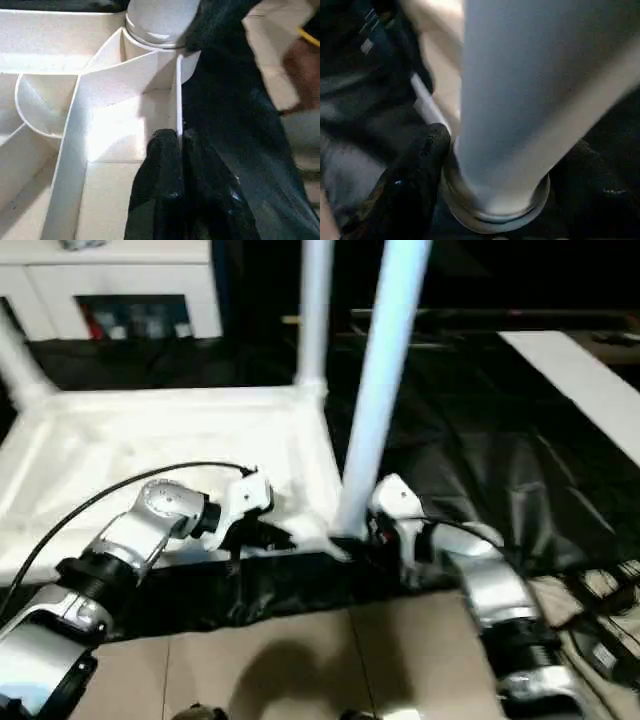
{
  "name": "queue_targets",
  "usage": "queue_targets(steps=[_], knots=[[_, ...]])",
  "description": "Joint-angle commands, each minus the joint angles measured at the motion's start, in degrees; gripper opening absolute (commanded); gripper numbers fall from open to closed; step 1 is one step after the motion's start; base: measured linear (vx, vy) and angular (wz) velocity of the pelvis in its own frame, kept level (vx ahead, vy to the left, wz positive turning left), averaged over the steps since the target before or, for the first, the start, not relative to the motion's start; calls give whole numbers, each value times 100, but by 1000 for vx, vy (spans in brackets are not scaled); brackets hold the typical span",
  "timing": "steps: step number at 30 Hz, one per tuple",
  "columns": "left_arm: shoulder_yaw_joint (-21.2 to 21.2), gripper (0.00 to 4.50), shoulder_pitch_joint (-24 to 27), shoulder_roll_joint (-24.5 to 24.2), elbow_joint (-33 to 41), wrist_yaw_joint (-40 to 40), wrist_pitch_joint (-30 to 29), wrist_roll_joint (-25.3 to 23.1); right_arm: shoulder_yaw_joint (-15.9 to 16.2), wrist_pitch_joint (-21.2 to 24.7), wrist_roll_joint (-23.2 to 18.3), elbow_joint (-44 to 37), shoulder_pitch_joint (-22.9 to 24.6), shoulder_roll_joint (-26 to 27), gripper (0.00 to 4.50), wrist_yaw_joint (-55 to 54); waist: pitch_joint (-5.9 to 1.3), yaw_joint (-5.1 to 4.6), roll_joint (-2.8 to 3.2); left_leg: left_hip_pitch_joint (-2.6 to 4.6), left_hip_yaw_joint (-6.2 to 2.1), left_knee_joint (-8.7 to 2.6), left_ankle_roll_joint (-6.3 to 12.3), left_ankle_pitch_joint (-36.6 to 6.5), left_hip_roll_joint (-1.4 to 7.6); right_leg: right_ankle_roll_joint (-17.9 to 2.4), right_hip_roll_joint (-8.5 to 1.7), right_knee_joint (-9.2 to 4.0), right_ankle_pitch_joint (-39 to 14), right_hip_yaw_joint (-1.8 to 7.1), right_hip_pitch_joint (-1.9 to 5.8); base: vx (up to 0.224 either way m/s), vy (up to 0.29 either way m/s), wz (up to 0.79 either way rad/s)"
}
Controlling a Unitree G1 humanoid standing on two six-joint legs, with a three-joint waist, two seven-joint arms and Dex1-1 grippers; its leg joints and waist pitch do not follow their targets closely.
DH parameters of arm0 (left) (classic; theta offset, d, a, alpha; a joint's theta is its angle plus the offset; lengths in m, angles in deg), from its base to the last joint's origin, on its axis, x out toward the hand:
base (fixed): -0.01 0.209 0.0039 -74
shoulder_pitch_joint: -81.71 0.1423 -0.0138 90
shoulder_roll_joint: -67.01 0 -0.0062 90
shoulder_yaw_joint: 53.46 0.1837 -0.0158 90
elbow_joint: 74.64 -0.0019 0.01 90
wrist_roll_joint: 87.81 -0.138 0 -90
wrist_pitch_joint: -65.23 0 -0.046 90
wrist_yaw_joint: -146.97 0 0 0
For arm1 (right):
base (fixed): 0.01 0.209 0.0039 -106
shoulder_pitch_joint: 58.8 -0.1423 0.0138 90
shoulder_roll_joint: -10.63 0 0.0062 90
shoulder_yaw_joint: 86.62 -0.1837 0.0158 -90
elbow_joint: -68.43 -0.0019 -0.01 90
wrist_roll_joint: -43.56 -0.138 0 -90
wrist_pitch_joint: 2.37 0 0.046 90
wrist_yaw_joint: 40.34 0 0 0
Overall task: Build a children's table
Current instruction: Rotate leg to tighten
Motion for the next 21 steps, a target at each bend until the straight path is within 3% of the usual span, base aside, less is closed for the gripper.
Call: queue_targets(steps=[1,3,4,5,8,9,11,15,21], knots=[[87,0,-97,50,159,-73,134,75,515,31,23,77,140,65,314,478,-345,40,-38,79,36,-387,381,-2105,151,-1291,-176,-381,-1852,267,108,75,-38,15],[108,0,-92,-41,165,-219,169,72,484,-8,-43,90,78,21,314,623,-389,59,-69,40,52,-353,432,-1824,147,-1387,-162,-283,-1567,306,154,75,-36,12],[115,0,-89,-89,162,-296,191,65,462,-20,-79,94,42,11,288,692,-410,60,-78,20,52,-346,462,-1680,144,-1407,-160,-262,-1420,302,184,70,-32,2],[119,0,-88,-107,159,-323,199,59,453,-20,-95,94,28,10,288,717,-448,75,-71,-13,54,-321,530,-1312,141,-1475,-150,-194,-980,298,221,50,-27,-2],[144,0,-82,-198,138,-469,229,5,421,-17,-151,92,-30,26,269,832,-498,132,-74,-36,90,-244,748,-629,147,-1698,-112,-80,-68,291,220,17,-9,-1],[146,0,-89,-201,123,-482,245,-6,419,-33,-159,111,-45,19,264,866,-469,148,-72,-55,105,-243,735,-698,138,-1706,-103,-90,-141,288,209,0,0,0],[141,0,-97,-226,96,-528,275,-11,431,-67,-196,103,-38,22,261,998,-448,165,-99,-40,107,-264,592,-1099,145,-1567,-131,-155,-815,286,209,0,0,0],[130,0,-113,-228,53,-551,291,4,454,-88,-209,101,-4,47,259,1101,-428,169,-90,-13,80,-304,271,-1569,166,-1218,-143,-244,-1834,295,170,0,0,0],[7,0,-133,-106,16,-254,210,39,350,-145,-257,176,8,208,259,884,-463,160,-87,-16,66,-303,207,-1566,163,-1220,-129,-216,-1624,298,170,0,0,0]])
